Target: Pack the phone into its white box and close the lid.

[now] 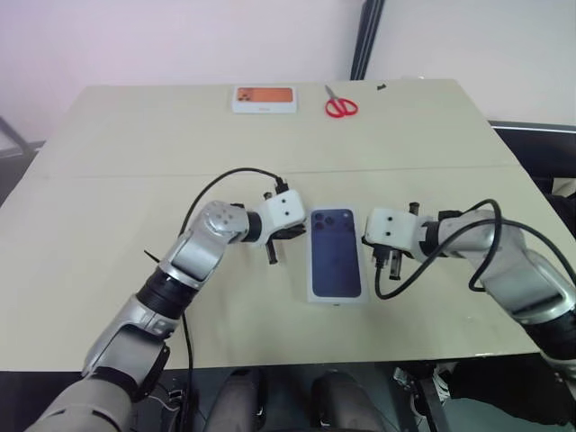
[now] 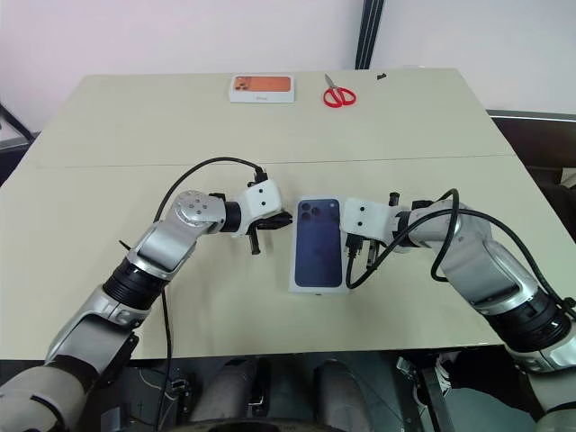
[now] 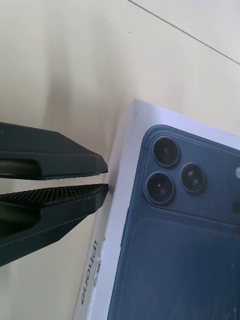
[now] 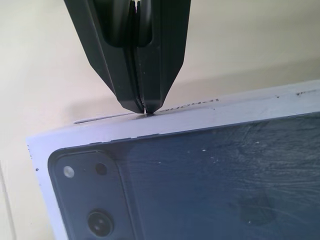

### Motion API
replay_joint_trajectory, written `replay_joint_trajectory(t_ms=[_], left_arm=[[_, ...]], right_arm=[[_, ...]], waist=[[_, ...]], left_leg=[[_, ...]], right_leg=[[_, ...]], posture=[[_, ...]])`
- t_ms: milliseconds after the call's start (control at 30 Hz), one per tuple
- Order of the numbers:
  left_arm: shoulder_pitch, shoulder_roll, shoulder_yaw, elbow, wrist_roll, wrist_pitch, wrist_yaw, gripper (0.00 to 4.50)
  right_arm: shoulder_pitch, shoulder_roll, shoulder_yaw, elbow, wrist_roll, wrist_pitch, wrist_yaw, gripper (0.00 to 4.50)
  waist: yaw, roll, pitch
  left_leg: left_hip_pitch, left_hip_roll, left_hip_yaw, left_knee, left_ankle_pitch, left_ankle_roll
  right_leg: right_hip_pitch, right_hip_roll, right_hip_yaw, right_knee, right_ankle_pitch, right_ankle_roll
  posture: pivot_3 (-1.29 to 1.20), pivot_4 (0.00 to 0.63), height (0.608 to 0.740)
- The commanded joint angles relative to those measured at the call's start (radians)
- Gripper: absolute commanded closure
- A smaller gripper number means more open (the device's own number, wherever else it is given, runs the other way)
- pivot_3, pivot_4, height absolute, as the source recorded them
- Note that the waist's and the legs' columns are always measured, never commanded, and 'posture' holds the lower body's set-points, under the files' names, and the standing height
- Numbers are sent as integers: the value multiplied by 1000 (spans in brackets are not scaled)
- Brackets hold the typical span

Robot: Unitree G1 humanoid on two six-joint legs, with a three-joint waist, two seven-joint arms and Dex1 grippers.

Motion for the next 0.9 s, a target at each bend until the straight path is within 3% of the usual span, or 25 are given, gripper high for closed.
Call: replay_joint_trajectory(t_ms=[33,700,900], left_arm=[[-13,-28,22,-14,-1,7,31,4136],[12,-28,23,-8,-23,167,25,4136],[9,-20,41,-5,-22,143,47,4136]], right_arm=[[-43,30,-5,-16,-20,-8,-8,4471],[-26,52,-4,48,-87,-31,23,4471],[-20,44,-24,43,-88,-30,35,4471]], waist=[[0,0,0],[0,0,0],[1,0,0]], left_leg=[[0,0,0,0,0,0],[0,0,0,0,0,0],[0,0,0,1,0,0]], right_leg=[[0,0,0,0,0,0],[0,0,0,1,0,0],[0,0,0,1,0,0]], posture=[[0,150,740],[0,150,740],[0,150,740]])
